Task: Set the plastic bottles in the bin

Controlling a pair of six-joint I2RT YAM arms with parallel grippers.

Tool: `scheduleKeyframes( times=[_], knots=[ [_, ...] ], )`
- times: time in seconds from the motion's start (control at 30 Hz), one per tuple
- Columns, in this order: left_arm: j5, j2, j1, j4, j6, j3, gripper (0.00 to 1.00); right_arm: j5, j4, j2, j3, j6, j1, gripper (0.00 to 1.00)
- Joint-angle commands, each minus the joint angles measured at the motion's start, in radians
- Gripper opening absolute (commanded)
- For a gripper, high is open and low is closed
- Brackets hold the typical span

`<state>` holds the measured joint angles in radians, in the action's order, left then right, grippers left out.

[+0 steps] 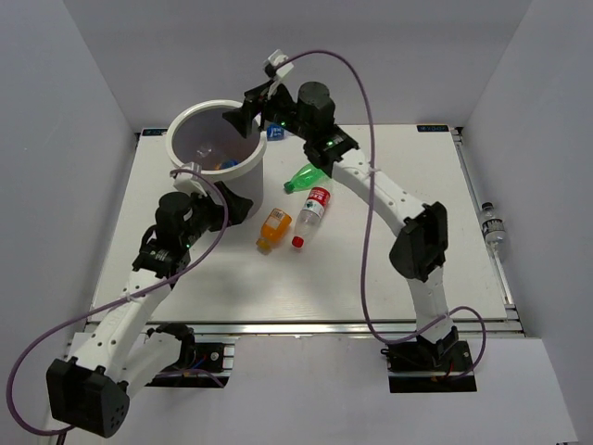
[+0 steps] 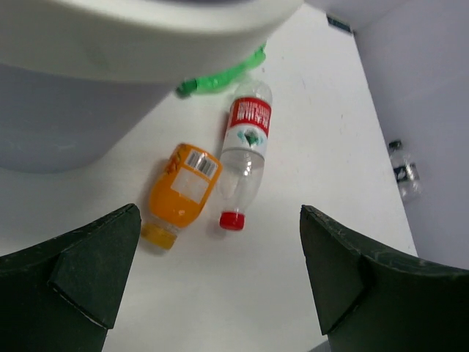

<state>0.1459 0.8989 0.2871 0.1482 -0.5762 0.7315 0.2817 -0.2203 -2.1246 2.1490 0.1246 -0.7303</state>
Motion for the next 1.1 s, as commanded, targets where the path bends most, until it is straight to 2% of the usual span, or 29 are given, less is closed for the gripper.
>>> scheduleKeyframes(
  times=[0.0, 0.13, 0.17, 0.23, 0.27, 0.33, 0.37, 0.5, 0.6, 0.73, 0.97, 1.07],
  knots=[
    [0.008, 0.037, 0.059, -0.016, 0.027, -0.015, 0.98, 0.024, 0.062, 0.179, 0.002, 0.003, 0.026, 0.89],
    [-0.005, 0.092, 0.158, -0.061, 0.093, -0.043, 0.98, 0.051, 0.188, 0.326, -0.171, 0.097, 0.125, 0.89],
    [-0.014, 0.106, 0.184, -0.071, 0.105, -0.052, 0.98, 0.074, 0.187, 0.404, -0.31, 0.122, 0.15, 0.89],
    [-0.071, 0.159, 0.25, -0.094, 0.137, -0.049, 0.98, 0.17, 0.138, 0.487, -0.478, 0.177, 0.236, 0.89],
    [-0.092, 0.179, 0.267, -0.099, 0.142, -0.038, 0.98, 0.203, 0.057, 0.567, -0.649, 0.234, 0.264, 0.89],
    [-0.167, 0.248, 0.273, -0.091, 0.147, -0.021, 0.98, 0.243, -0.008, 0.638, -0.798, 0.274, 0.336, 0.89],
    [-0.187, 0.27, 0.276, -0.088, 0.148, -0.005, 0.98, 0.24, -0.037, 0.7, -0.919, 0.285, 0.353, 0.89],
    [-0.276, 0.359, 0.279, -0.09, 0.156, 0.023, 0.98, 0.156, -0.042, 0.83, -1.124, 0.262, 0.405, 0.89],
    [-0.304, 0.416, 0.279, -0.104, 0.165, 0.035, 0.98, 0.114, -0.022, 0.899, -1.228, 0.262, 0.439, 0.89],
    [-0.215, 0.495, 0.281, -0.179, 0.188, 0.043, 0.98, 0.102, -0.033, 0.959, -1.313, 0.29, 0.495, 0.89],
    [-0.233, 0.661, 0.281, -0.196, 0.193, 0.112, 0.98, 0.108, -0.039, 0.988, -1.359, 0.317, 0.542, 0.89],
    [-0.235, 0.73, 0.281, -0.173, 0.188, 0.16, 0.89, 0.116, -0.042, 0.988, -1.371, 0.319, 0.557, 0.89]
  ],
)
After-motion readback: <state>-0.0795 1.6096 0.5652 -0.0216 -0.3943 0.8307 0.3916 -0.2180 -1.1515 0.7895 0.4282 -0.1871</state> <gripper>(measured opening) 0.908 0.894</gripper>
